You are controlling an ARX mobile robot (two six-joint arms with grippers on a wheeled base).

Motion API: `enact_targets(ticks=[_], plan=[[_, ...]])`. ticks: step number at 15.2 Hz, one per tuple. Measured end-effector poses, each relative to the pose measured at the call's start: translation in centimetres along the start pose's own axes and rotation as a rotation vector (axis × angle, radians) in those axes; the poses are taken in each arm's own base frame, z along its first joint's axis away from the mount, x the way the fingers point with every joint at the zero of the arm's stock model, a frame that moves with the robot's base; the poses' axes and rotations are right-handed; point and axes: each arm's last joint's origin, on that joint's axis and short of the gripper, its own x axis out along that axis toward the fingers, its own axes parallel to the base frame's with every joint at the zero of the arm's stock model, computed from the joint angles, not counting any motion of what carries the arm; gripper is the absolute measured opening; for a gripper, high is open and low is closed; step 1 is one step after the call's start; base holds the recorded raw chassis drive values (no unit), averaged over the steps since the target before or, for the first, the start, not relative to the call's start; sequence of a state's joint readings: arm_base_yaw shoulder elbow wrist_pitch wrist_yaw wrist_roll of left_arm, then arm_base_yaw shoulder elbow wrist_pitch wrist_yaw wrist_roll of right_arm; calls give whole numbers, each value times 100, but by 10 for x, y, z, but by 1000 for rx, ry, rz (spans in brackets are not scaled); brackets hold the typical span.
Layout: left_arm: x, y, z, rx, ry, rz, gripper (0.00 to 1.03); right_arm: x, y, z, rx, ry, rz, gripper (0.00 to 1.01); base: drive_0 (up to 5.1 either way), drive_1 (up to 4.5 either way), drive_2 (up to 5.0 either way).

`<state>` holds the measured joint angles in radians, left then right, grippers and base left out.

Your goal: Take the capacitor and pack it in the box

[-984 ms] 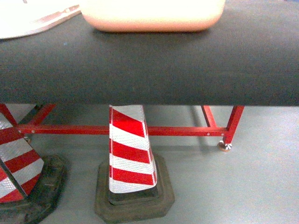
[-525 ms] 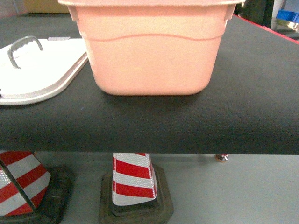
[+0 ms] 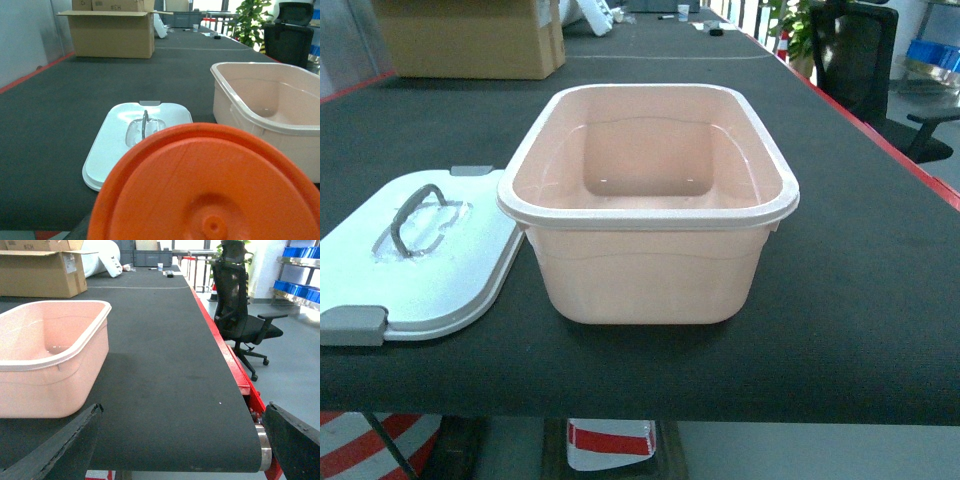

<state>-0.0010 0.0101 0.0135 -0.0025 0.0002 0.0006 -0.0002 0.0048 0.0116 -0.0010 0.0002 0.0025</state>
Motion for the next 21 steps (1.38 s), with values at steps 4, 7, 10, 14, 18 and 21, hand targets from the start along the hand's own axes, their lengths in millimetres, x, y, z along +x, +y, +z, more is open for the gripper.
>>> enact_targets(ticks=[4, 7, 10, 14, 18, 21], plan=[[0, 0, 0, 0, 4, 1, 43, 0, 0, 0, 0, 4, 0, 98, 0, 0, 0], [0, 0, 0, 0, 4, 0, 43, 0, 0, 0, 0, 4, 0, 98, 0, 0, 0], [0, 0, 0, 0, 4, 0, 43, 0, 0, 0, 0, 4, 0, 98, 0, 0, 0], [0, 0, 0, 0, 4, 0, 43, 0, 0, 0, 0, 4, 0, 98, 0, 0, 0], [20, -4, 22, 55, -111, 133, 43, 0, 0, 0, 0, 5, 0, 98, 0, 0, 0], [119, -27, 57, 73, -183, -10, 43, 0, 0, 0, 0, 4, 0, 98, 0, 0, 0]])
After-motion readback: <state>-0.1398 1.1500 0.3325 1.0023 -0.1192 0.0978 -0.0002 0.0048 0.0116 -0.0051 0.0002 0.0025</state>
